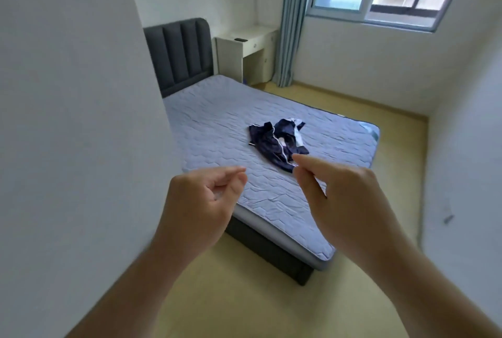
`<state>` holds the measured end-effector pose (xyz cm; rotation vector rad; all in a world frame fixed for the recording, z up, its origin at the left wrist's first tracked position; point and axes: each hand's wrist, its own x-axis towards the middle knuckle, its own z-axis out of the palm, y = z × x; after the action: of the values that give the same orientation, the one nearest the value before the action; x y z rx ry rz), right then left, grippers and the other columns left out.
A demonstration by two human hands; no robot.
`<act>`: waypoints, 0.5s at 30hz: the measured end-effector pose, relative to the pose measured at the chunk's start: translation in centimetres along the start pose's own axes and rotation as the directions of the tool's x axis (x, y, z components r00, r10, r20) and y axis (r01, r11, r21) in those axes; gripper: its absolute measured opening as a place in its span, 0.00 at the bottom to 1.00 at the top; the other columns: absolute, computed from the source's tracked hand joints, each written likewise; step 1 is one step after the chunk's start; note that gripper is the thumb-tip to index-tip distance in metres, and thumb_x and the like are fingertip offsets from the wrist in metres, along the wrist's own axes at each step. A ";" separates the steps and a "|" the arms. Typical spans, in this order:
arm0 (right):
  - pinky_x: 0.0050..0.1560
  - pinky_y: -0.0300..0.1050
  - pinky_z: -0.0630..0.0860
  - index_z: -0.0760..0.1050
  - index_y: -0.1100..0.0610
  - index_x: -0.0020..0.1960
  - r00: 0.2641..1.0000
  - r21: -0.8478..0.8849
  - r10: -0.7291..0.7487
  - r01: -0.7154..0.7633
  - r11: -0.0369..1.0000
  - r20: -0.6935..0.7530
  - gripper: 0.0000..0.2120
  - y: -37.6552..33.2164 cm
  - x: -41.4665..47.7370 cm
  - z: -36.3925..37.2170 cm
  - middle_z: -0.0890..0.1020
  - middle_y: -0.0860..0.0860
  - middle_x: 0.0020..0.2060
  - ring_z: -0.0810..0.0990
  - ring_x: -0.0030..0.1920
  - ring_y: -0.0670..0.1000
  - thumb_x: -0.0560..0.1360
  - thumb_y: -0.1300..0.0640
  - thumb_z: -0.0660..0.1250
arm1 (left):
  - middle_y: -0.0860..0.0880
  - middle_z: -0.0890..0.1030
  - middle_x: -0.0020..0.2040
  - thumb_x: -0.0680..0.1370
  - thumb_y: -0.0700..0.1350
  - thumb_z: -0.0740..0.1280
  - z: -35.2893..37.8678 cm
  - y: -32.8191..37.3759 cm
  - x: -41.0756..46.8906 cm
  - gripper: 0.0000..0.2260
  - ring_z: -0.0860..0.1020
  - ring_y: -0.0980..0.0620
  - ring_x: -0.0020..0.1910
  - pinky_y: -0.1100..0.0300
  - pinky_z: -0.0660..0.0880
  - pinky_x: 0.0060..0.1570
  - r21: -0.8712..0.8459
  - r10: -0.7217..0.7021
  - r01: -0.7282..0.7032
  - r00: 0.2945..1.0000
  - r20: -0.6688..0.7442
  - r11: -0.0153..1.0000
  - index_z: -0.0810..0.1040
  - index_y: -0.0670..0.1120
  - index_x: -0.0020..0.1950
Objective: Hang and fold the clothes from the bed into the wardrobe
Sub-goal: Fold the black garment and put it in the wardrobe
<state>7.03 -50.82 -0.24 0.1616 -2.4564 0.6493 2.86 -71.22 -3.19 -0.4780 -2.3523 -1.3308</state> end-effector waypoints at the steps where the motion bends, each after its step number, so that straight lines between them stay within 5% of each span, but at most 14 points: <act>1: 0.42 0.34 0.72 0.84 0.54 0.58 1.000 -0.016 0.016 -0.016 1.000 0.016 0.12 1.5 0.9 0.2 0.87 0.48 0.42 0.83 0.35 0.48 0.79 0.54 0.66 | 0.60 0.85 0.46 0.77 0.46 0.73 1.7 -0.6 1.6 0.06 0.81 0.69 0.44 0.76 0.74 0.47 -0.018 -0.014 0.014 1.000 0.019 1.000 0.87 0.50 0.52; 4: 0.43 0.45 0.80 0.83 0.53 0.59 0.991 -0.063 0.129 -0.127 0.990 0.026 0.10 7.0 4.1 0.6 0.87 0.48 0.45 0.85 0.41 0.51 0.79 0.55 0.68 | 0.64 0.83 0.42 0.76 0.46 0.73 8.6 -1.8 7.4 0.06 0.81 0.71 0.43 0.78 0.72 0.44 -0.053 -0.010 0.016 0.993 0.120 0.998 0.87 0.50 0.51; 8: 0.39 0.43 0.77 0.84 0.53 0.58 0.976 -0.119 0.220 -0.219 0.968 -0.013 0.10 14.5 7.2 0.0 0.87 0.49 0.43 0.82 0.35 0.51 0.78 0.57 0.70 | 0.61 0.85 0.42 0.76 0.46 0.73 17.5 -1.8 13.5 0.05 0.81 0.69 0.40 0.76 0.74 0.41 -0.070 0.032 -0.013 0.963 0.269 0.997 0.87 0.49 0.51; 15: 0.36 0.45 0.76 0.84 0.53 0.55 0.963 -0.165 0.270 -0.266 0.950 0.000 0.08 30.5 11.7 -1.3 0.87 0.49 0.39 0.79 0.31 0.50 0.78 0.57 0.71 | 0.71 0.79 0.34 0.76 0.47 0.74 33.6 -1.3 20.1 0.05 0.81 0.69 0.39 0.79 0.71 0.38 -0.098 0.011 0.025 0.936 0.352 0.995 0.87 0.50 0.50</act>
<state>-9.71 -23.19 -5.28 -0.2357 -2.5631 0.5562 -20.79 -40.78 -10.06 -0.7995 -2.5773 -1.4752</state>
